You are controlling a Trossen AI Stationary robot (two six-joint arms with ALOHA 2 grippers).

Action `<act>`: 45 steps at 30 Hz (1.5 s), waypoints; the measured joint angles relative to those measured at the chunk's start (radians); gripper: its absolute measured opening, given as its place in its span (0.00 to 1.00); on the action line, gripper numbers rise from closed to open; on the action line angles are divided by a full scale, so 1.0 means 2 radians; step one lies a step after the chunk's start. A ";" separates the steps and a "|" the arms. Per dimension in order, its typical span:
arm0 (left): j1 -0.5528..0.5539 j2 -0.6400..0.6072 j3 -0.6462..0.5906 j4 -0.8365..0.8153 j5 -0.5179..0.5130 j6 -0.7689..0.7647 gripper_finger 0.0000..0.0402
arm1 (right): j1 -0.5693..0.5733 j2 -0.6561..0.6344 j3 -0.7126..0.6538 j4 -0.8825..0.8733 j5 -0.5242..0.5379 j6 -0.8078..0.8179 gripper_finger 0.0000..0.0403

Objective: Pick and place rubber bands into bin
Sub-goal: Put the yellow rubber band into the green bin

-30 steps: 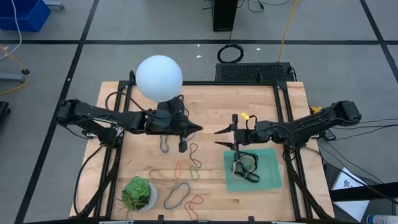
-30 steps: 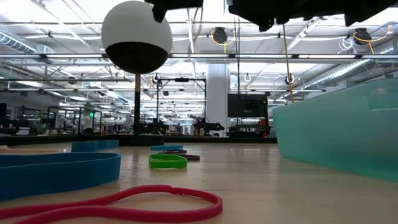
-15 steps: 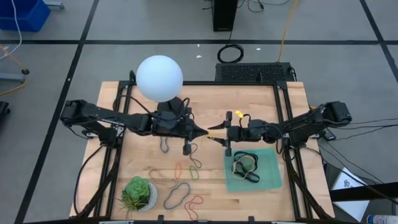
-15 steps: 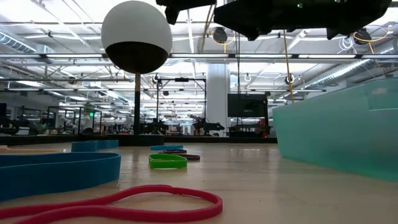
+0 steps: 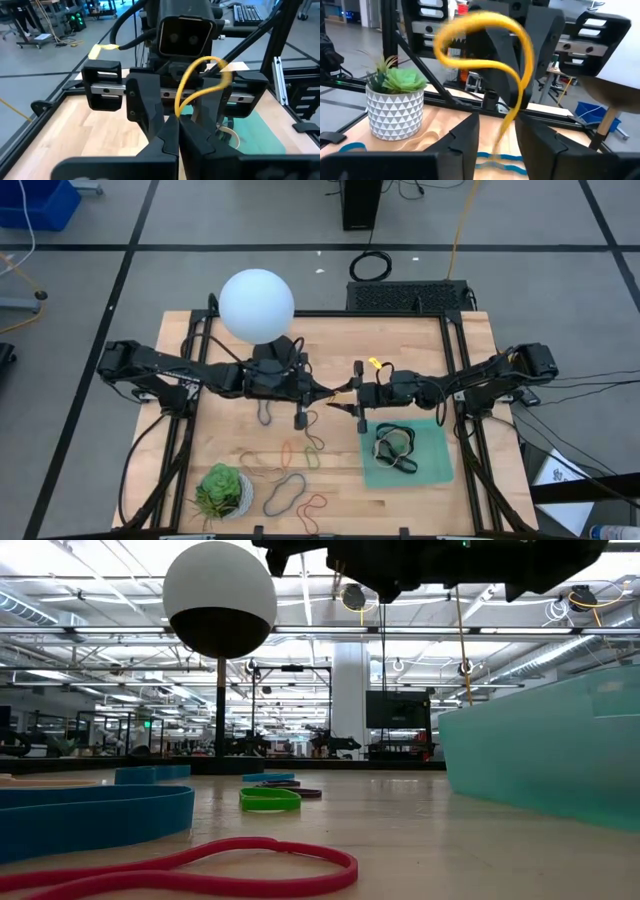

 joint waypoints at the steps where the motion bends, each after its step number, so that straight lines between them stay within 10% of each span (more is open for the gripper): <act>1: 0.000 0.000 0.000 -0.001 0.000 0.000 0.01 | 0.000 0.000 0.000 -0.001 0.000 0.000 0.28; 17: 0.000 0.000 0.000 -0.006 0.000 0.002 0.06 | 0.000 0.000 0.000 -0.015 0.000 -0.001 0.02; 31: 0.000 0.000 0.000 -0.006 -0.001 -0.013 0.03 | 0.000 -0.006 -0.001 -0.025 0.002 -0.002 0.00; 45: 0.000 -0.010 0.000 -0.036 0.008 -0.011 0.54 | 0.000 -0.033 -0.001 -0.067 0.008 -0.006 0.00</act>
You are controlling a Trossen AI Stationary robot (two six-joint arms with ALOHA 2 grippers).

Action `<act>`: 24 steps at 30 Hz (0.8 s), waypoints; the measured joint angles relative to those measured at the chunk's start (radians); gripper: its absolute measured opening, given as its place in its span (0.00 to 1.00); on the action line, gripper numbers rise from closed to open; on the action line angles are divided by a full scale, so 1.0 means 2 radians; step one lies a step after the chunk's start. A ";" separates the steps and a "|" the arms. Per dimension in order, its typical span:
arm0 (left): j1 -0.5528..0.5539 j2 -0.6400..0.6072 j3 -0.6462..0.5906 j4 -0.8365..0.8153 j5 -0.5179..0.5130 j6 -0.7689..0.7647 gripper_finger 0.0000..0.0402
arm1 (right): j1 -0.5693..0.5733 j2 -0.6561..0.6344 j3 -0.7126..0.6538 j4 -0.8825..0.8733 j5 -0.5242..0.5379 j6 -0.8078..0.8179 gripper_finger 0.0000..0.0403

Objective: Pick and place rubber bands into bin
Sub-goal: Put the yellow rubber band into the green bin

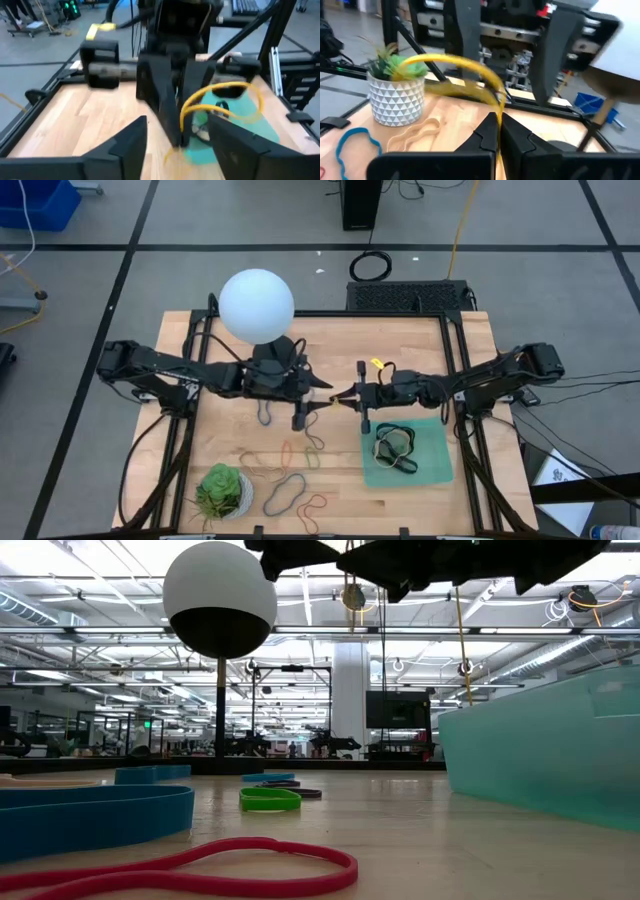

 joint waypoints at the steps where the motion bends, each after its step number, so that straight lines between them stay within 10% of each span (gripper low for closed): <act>1: 0.000 -0.004 0.000 -0.008 0.000 -0.001 0.57 | 0.001 -0.010 0.000 -0.015 0.008 -0.001 0.00; 8: -0.003 -0.031 0.000 -0.127 0.000 -0.033 0.66 | 0.020 -0.094 0.003 -0.140 0.084 -0.013 0.00; 14: -0.003 -0.035 0.000 -0.233 -0.001 -0.078 0.66 | 0.053 -0.163 0.079 -0.421 0.148 0.075 0.00; 24: -0.003 -0.035 0.000 -0.314 -0.001 -0.130 0.66 | 0.109 -0.115 0.254 -0.855 0.110 0.325 0.00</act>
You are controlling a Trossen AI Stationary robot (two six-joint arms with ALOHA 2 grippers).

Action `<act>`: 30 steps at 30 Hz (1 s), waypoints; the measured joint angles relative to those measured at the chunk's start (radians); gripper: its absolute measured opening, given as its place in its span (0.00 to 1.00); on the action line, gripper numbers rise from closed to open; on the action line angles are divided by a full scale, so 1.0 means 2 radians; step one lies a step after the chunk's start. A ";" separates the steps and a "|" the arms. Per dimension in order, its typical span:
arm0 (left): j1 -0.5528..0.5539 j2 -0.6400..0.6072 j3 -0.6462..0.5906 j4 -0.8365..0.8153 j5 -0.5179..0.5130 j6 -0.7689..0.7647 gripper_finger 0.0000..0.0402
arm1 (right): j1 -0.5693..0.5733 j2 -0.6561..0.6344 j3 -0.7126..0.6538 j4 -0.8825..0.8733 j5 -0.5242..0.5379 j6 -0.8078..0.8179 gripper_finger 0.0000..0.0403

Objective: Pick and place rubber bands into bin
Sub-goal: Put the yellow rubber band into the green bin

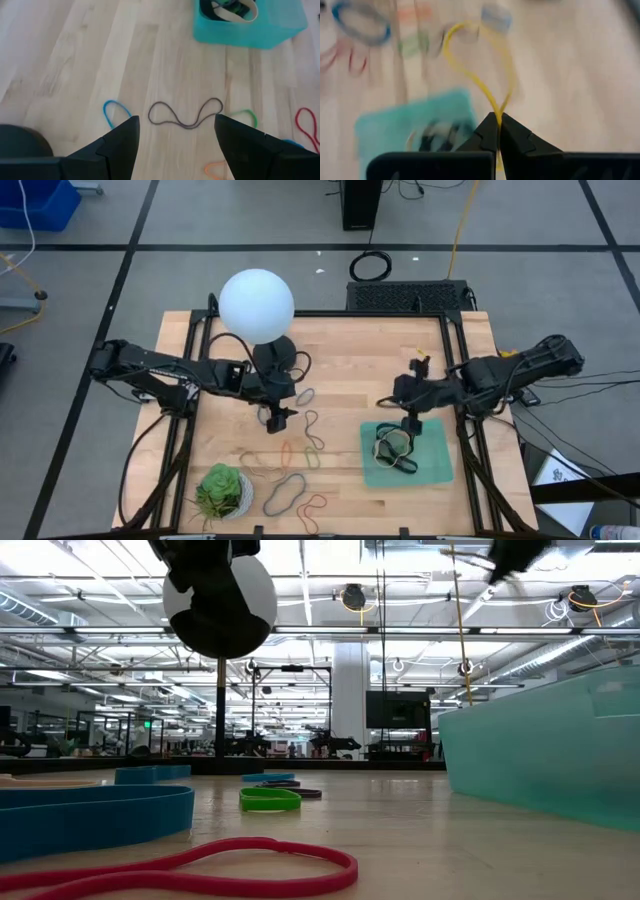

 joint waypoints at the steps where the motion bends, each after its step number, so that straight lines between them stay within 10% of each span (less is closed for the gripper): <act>1: 0.000 0.000 0.000 -0.002 0.000 -0.001 0.66 | 0.006 0.007 0.002 -0.021 -0.019 0.030 0.00; 14: 0.001 0.000 0.000 -0.002 0.000 0.004 0.66 | 0.102 0.111 -0.022 -0.091 -0.094 0.259 0.00; 30: 0.001 0.000 0.000 -0.001 0.000 0.015 0.66 | 0.135 0.116 -0.211 0.125 -0.107 0.329 0.00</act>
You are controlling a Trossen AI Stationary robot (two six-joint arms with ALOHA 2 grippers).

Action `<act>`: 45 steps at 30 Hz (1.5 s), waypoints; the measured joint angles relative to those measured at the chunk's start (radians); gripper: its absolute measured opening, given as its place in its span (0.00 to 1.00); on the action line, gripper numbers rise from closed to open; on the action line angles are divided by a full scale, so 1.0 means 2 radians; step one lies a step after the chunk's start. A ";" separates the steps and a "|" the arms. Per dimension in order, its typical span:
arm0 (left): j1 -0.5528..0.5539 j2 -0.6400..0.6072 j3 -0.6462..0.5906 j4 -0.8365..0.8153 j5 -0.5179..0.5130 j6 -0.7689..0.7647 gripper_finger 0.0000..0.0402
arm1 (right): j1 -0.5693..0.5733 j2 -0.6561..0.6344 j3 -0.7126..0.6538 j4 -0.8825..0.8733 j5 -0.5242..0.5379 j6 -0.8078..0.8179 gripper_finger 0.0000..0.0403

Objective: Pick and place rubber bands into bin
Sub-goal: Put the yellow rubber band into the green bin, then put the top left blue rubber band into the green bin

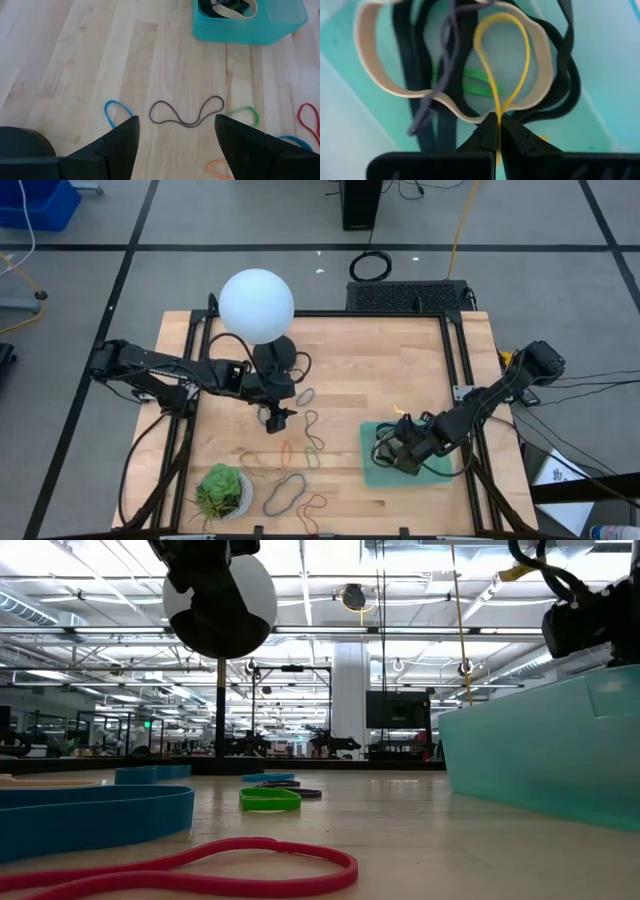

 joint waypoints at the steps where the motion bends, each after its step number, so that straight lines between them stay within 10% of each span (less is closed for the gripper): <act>1: 0.000 0.000 0.000 0.000 0.000 0.000 0.66 | 0.000 0.000 -0.002 -0.001 0.000 0.000 0.00; 31: 0.000 0.000 0.000 0.019 0.000 -0.002 0.66 | 0.000 -0.070 -0.002 -0.031 0.008 -0.032 0.52; 45: 0.000 0.000 0.000 0.020 0.001 -0.008 0.66 | -0.026 -0.209 0.025 0.066 0.188 -0.241 0.53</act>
